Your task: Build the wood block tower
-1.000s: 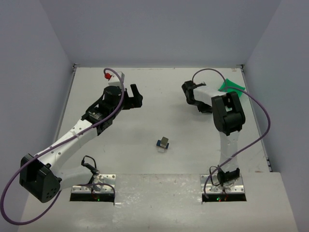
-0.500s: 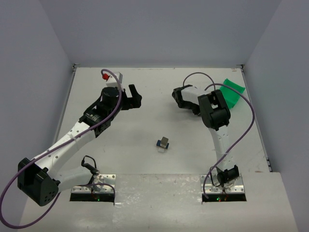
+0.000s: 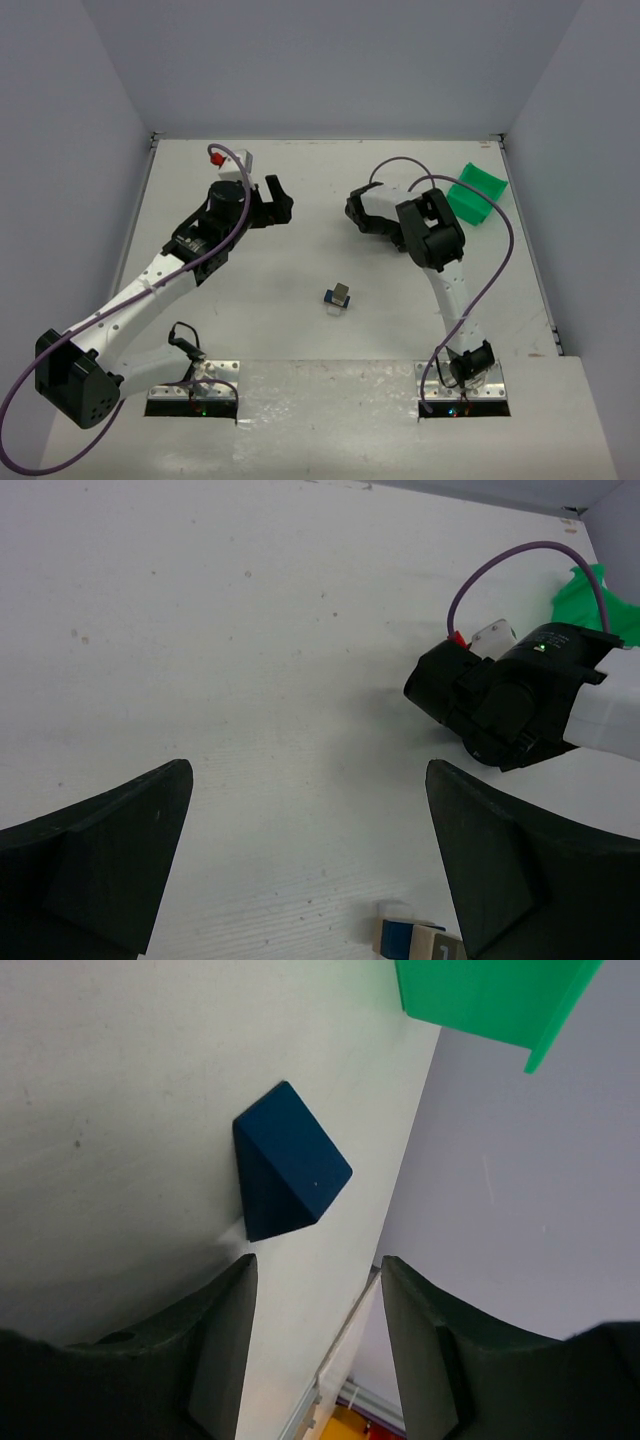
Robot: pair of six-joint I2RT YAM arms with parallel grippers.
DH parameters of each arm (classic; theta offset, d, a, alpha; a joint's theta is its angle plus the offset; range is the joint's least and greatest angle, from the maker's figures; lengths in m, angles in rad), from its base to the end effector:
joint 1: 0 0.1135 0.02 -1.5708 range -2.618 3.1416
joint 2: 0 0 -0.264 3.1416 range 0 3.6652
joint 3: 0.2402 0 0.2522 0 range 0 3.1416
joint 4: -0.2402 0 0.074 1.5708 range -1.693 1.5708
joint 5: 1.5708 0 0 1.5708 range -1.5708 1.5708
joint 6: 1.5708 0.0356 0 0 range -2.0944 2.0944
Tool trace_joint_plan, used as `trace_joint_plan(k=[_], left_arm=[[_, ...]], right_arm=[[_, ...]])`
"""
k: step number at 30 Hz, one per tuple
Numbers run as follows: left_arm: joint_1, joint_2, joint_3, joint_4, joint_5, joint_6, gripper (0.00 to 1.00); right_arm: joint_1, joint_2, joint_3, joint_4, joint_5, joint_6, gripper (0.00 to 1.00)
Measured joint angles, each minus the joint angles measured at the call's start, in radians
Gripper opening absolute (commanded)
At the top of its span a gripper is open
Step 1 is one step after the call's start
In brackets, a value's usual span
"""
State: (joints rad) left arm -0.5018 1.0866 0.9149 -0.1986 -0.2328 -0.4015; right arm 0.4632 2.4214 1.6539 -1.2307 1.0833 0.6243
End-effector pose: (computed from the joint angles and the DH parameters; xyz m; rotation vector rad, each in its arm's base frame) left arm 0.2231 -0.1130 0.3251 -0.0579 1.9482 -0.3760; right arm 0.3708 0.1500 0.0782 -0.1226 2.4859 -1.5478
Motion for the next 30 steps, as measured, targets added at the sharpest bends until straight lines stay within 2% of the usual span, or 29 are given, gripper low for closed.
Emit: trace_joint_plan(k=[3,4,8,9,14,18,22,27,30], left_arm=[[0.0,0.0,0.0,0.0,0.0,0.0,1.0],[0.0,0.0,-0.001,0.0,0.001,0.0,1.0],[0.0,0.0,-0.001,0.0,0.001,0.0,1.0],[0.0,0.0,-0.001,0.0,0.001,0.0,1.0],[0.002,-0.001,-0.001,0.0,0.001,0.0,1.0],[0.004,-0.001,-0.001,0.0,0.0,0.0,1.0],[0.005,-0.001,-0.001,0.0,0.0,0.0,1.0],[0.006,0.0,-0.001,0.0,-0.007,0.0,1.0],[0.006,0.0,-0.001,0.0,-0.012,0.0,1.0]], right_arm=[[0.016,0.0,0.0,-0.015,-0.016,0.018,0.59],[0.022,-0.004,-0.003,-0.009,-0.024,0.019,0.63],[0.04,-0.072,-0.057,0.048,-0.073,-0.008,0.95],[0.043,-0.12,-0.104,0.103,-0.097,-0.049,0.99],[0.006,-0.432,-0.325,0.401,-0.371,-0.2,0.99],[-0.123,-0.594,-0.422,0.631,-0.613,-0.277,0.99],[-0.266,-0.631,-0.461,0.764,-0.788,-0.335,0.99],[-0.362,-0.625,-0.488,0.833,-0.938,-0.383,0.99],[-0.39,-0.61,-0.488,0.86,-0.982,-0.392,0.92]])
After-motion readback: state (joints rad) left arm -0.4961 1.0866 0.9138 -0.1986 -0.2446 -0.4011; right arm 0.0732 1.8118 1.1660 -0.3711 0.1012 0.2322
